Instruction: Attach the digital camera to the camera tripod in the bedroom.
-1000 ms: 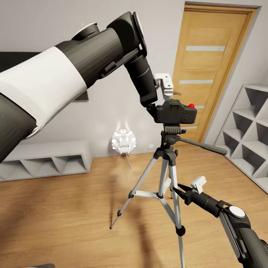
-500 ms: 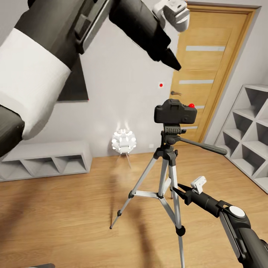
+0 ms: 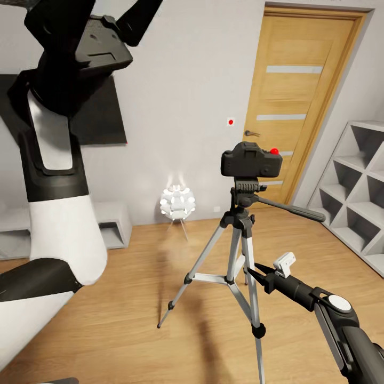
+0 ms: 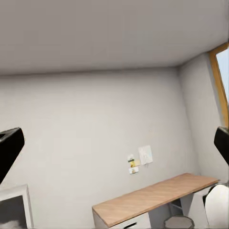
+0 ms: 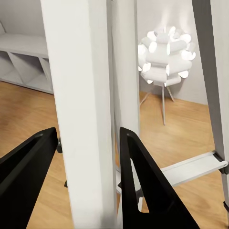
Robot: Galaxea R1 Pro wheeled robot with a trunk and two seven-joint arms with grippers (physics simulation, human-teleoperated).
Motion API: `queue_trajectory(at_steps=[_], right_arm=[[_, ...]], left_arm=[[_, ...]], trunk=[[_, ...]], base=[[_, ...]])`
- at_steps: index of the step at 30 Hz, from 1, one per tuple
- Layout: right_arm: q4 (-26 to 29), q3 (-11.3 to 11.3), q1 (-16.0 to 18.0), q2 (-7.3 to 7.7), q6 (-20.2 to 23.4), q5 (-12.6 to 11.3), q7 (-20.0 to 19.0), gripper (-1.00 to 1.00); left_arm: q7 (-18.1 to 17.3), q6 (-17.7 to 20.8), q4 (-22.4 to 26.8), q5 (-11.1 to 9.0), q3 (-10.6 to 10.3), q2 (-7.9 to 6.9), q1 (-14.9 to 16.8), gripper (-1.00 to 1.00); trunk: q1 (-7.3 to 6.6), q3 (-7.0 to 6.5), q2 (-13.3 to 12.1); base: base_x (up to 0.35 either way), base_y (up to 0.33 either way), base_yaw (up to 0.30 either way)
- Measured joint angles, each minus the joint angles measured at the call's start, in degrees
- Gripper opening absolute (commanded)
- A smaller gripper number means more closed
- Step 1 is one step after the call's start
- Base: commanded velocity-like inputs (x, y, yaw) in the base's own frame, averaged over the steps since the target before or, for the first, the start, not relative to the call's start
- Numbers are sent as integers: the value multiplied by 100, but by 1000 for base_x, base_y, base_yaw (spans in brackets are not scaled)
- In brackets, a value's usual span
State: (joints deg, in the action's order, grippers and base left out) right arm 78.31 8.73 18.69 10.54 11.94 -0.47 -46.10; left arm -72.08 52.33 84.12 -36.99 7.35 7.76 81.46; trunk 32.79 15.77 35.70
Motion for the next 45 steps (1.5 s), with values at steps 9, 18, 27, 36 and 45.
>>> queue_trajectory(at_steps=[9, 18, 27, 36, 45], right_arm=[[-15, -3, 2, 1, -15, -15, 11, -100], [-291, -8, -2, 2, -61, 142, 11, 100], [-289, -3, -2, 1, -47, 118, 1, 100], [-288, 16, -2, 3, -41, 121, 0, 100], [-228, 54, -7, 53, -12, 118, 6, 100]], left_arm=[[14, 147, 480, -119, 460, -88, -259, 100], [73, 151, 486, -108, 468, -86, -268, 100], [201, 152, 484, -121, 453, -86, -269, 100], [207, 149, 484, -120, 428, -86, -282, 100], [216, 156, 480, -75, 409, -86, -286, 100]], trunk=[[0, 0, 0], [1, 1, -2], [1, 1, -2], [1, 1, -2], [1, 1, -2]], base=[[0, 0, 0], [0, 0, 0], [0, 0, 0], [0, 0, 0], [0, 0, 0]])
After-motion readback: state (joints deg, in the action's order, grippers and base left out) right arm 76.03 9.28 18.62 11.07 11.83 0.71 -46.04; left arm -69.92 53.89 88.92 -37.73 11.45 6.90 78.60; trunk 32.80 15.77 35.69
